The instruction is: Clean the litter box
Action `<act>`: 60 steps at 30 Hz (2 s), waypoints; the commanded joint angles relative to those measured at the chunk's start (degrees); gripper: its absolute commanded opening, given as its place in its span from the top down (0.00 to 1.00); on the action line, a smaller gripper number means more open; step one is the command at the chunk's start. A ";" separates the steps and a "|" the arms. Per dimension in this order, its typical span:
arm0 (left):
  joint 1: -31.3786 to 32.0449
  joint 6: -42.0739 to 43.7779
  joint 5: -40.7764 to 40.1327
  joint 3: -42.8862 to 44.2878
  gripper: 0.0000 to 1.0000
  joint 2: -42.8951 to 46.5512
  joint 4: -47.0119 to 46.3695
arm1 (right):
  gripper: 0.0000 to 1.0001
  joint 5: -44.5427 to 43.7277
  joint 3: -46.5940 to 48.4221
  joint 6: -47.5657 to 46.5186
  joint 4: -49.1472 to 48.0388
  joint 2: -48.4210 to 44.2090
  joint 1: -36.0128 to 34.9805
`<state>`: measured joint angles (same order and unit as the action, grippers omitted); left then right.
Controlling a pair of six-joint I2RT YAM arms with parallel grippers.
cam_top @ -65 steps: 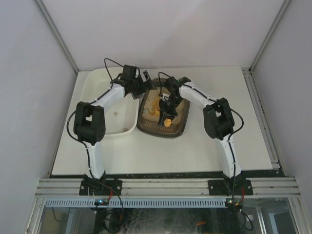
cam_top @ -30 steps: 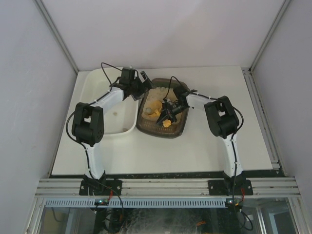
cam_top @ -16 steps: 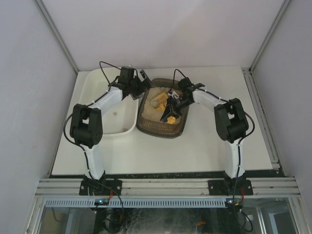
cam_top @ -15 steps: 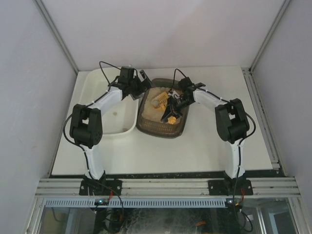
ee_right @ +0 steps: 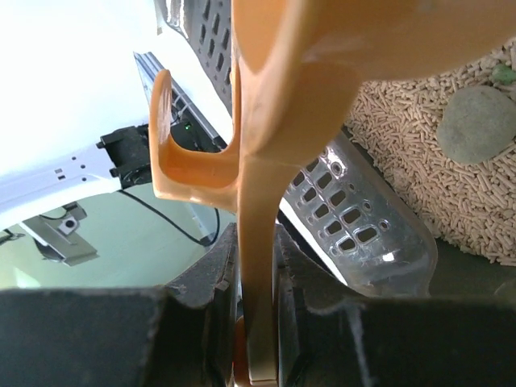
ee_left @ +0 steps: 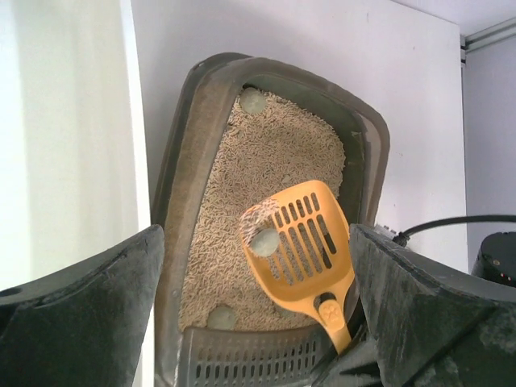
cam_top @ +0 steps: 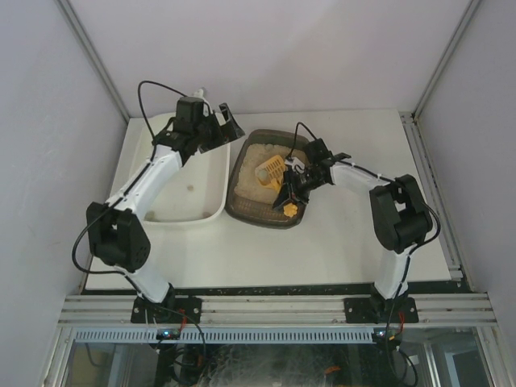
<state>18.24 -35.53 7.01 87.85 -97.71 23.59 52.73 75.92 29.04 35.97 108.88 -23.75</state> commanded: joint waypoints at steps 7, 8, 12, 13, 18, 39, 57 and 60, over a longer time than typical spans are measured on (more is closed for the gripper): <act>-0.27 11.58 -4.85 -4.22 0.00 20.00 9.93 | 1.00 1.15 -14.33 10.75 -38.68 -11.62 -0.05; -0.27 12.45 -5.58 -4.89 0.00 21.86 10.48 | 1.00 0.98 -15.32 11.38 -40.94 -12.35 0.05; -0.29 15.71 -8.39 -7.63 0.00 29.47 11.91 | 1.00 0.80 -19.46 12.66 -49.21 -14.31 0.12; -0.23 16.43 -9.07 -8.66 0.00 31.17 12.19 | 1.00 0.43 -21.29 13.10 -52.49 -15.10 0.15; -0.22 22.09 -14.13 -18.36 0.00 39.93 10.44 | 1.00 -1.71 -28.86 16.68 -67.94 -17.22 1.50; -8.18 25.57 -18.51 -32.06 0.00 46.09 10.03 | 1.00 9.11 -26.55 38.55 -90.72 -7.87 1.12; -19.54 31.84 -4.10 -27.47 0.00 45.59 14.36 | 1.00 13.15 -21.58 36.75 -81.70 -7.52 -2.90; -19.99 32.57 1.30 -25.40 0.00 44.42 16.58 | 1.00 11.51 -22.00 35.83 -79.02 -8.00 -2.91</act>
<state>-0.99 -5.78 -1.54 56.93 -52.27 37.93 64.20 53.74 66.22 -43.22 102.39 -25.34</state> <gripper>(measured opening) 0.996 0.168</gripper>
